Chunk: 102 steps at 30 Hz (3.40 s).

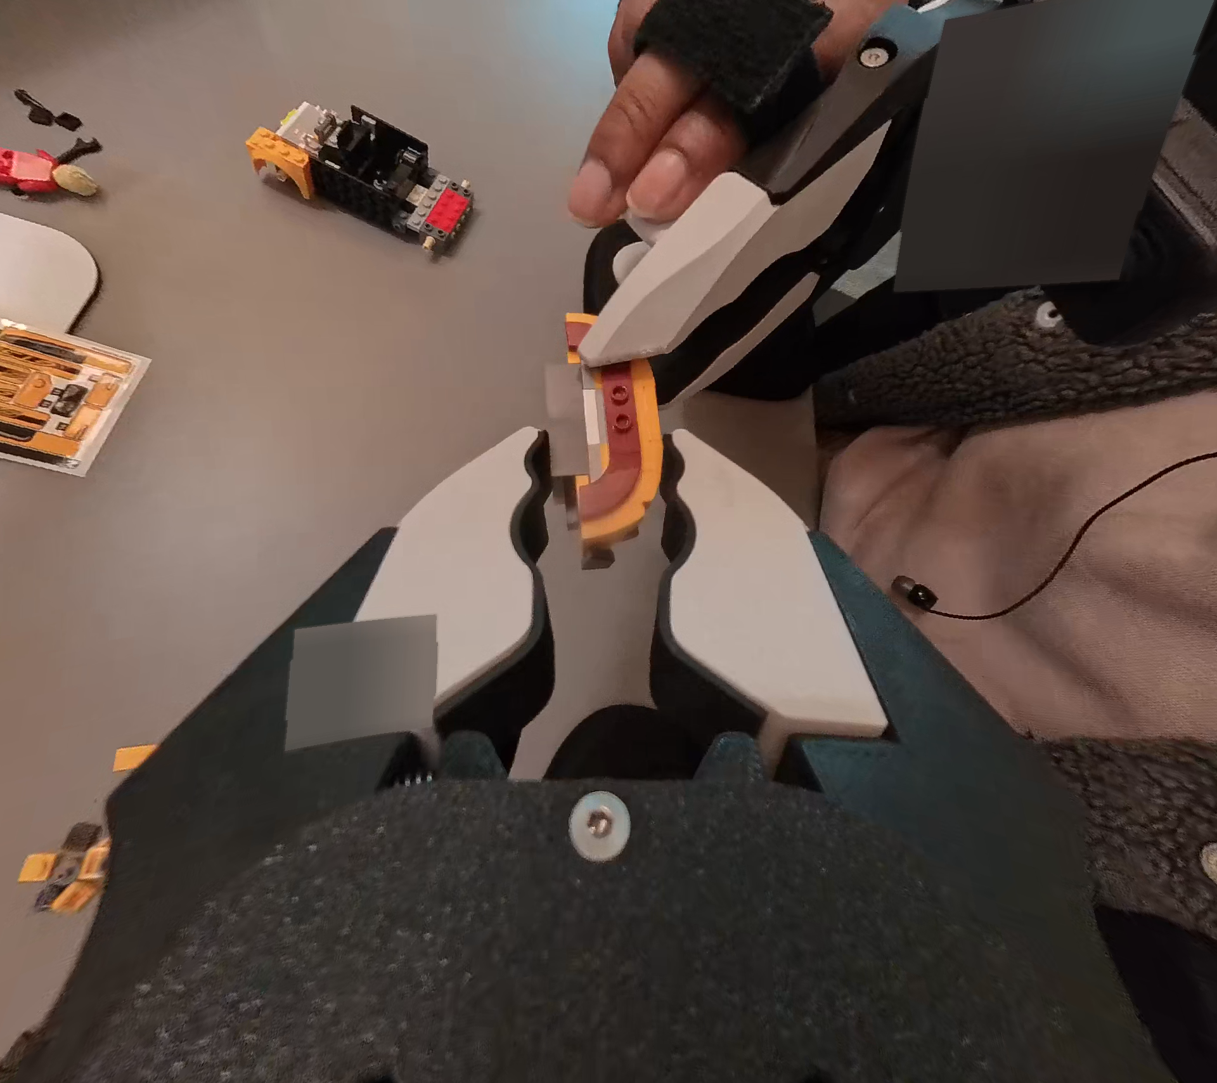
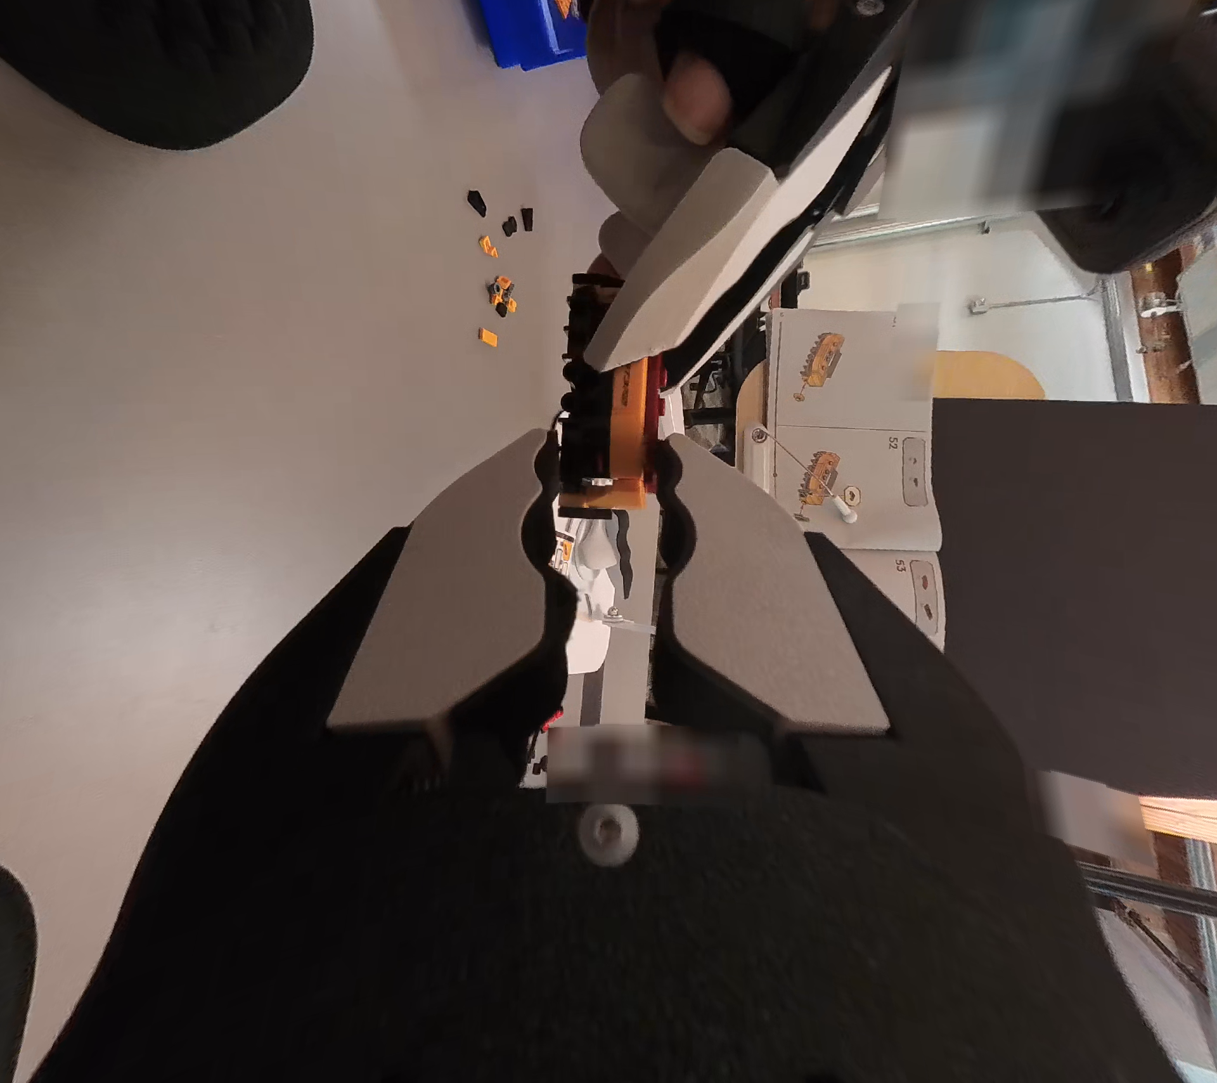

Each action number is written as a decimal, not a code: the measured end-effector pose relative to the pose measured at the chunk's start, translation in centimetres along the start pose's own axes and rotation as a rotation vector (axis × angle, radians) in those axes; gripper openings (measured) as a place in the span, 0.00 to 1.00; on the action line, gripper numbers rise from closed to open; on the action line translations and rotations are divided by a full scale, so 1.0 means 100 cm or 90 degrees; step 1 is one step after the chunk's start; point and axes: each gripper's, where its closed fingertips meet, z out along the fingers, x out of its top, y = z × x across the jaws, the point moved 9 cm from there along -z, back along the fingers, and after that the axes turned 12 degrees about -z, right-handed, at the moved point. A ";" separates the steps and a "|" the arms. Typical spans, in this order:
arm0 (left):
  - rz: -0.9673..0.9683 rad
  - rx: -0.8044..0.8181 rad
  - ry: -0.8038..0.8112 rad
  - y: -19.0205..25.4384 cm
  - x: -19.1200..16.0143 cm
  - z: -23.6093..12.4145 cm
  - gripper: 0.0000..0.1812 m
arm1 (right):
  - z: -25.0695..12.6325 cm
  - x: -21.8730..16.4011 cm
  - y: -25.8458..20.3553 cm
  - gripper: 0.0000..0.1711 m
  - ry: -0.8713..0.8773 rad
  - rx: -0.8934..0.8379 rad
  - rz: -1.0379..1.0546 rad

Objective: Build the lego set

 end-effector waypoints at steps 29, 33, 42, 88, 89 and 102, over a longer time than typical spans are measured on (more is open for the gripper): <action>0.280 0.204 0.047 0.031 -0.031 0.023 0.17 | -0.016 -0.030 0.016 0.18 0.219 0.251 0.359; 0.315 0.242 0.058 0.034 -0.036 0.029 0.17 | -0.009 -0.030 0.010 0.12 0.235 0.298 0.383; 0.314 0.293 0.084 0.033 -0.036 0.027 0.17 | -0.005 -0.025 0.006 0.04 0.191 0.258 0.405; 0.375 0.212 0.201 0.039 -0.042 0.022 0.17 | -0.023 -0.027 0.019 0.09 0.209 0.249 0.442; 0.376 0.216 0.207 0.039 -0.042 0.021 0.17 | -0.023 -0.027 0.019 0.08 0.210 0.245 0.447; 0.394 0.233 0.239 0.045 -0.039 0.021 0.17 | -0.032 -0.029 0.024 0.02 0.206 0.203 0.464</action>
